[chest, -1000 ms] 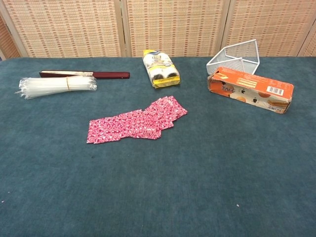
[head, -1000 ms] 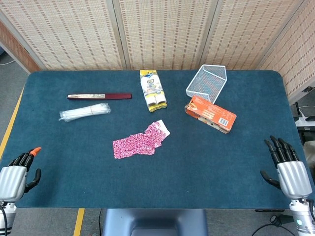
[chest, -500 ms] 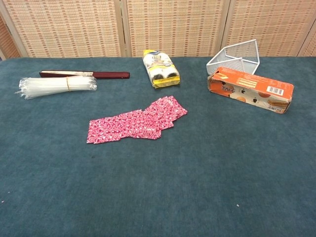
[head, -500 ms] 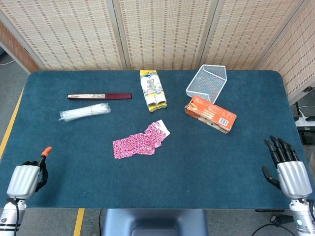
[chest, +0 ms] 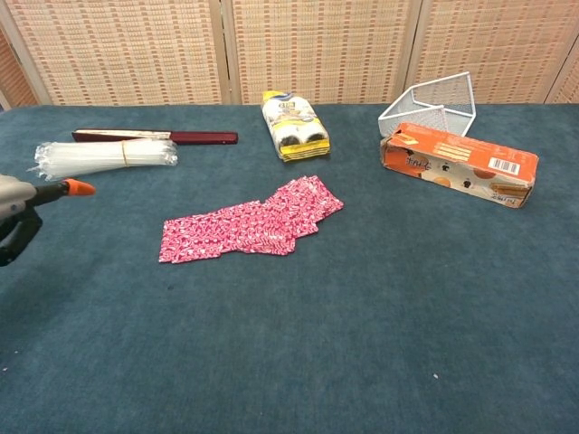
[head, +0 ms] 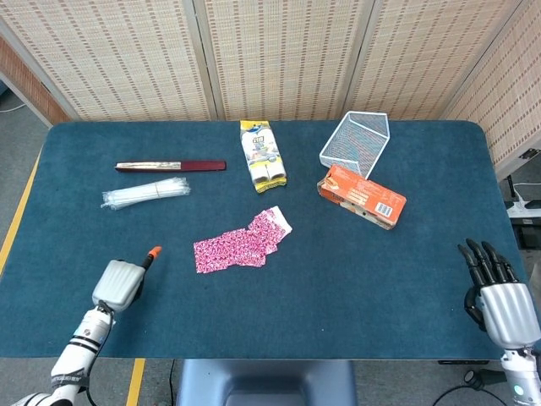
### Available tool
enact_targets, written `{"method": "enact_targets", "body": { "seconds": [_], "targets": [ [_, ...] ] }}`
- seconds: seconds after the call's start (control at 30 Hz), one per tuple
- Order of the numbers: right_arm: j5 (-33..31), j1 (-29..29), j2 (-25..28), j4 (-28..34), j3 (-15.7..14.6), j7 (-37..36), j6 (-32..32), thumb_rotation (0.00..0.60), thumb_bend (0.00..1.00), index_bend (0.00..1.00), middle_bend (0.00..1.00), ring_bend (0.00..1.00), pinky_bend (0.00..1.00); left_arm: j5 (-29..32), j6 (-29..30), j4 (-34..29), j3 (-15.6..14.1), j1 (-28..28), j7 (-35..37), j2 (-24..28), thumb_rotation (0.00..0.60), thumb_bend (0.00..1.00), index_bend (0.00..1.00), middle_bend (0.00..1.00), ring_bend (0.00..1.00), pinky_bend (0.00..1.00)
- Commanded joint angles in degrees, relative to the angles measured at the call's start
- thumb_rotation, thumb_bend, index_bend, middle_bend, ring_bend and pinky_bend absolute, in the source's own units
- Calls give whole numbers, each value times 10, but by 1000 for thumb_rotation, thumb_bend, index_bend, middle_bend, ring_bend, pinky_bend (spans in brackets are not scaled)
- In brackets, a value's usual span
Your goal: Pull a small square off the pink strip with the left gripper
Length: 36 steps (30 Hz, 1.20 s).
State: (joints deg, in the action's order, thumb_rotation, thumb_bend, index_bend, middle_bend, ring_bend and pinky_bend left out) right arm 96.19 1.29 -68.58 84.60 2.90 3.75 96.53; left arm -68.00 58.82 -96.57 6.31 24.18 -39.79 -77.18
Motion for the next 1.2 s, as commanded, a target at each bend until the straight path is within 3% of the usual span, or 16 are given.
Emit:
{"method": "enact_targets", "body": {
  "seconds": [0.03,0.17,0.37,0.9,1.2],
  "targets": [
    [78,-39,-55,-87,18,-36,190,600,972,174,288,165,467,34,-25,0,6,30,-22,-27,600,830,0,696,672,597],
    [76,-40,-65,-102,28,-51,211,600,993,308,450,329,571,56,-36,9,5,53,-38,-44,600,830,0,696,673,598],
    [71,-41,-67,-97,32,-59,213,600,1000,484,533,454,635,80,-39,11,1,80,-56,-63,600,830,0,696,676,600],
    [54,-38,-54,-68,33,-62,183,600,1000,488,536,455,635,103,-41,3,-30,111,-52,-58,600,832,0,694,676,601],
    [22,-25,-29,-31,25,-35,102,600,1000,491,536,469,641,147,-48,28,-35,139,-66,-90,600,833,8,693,676,601]
  ]
}}
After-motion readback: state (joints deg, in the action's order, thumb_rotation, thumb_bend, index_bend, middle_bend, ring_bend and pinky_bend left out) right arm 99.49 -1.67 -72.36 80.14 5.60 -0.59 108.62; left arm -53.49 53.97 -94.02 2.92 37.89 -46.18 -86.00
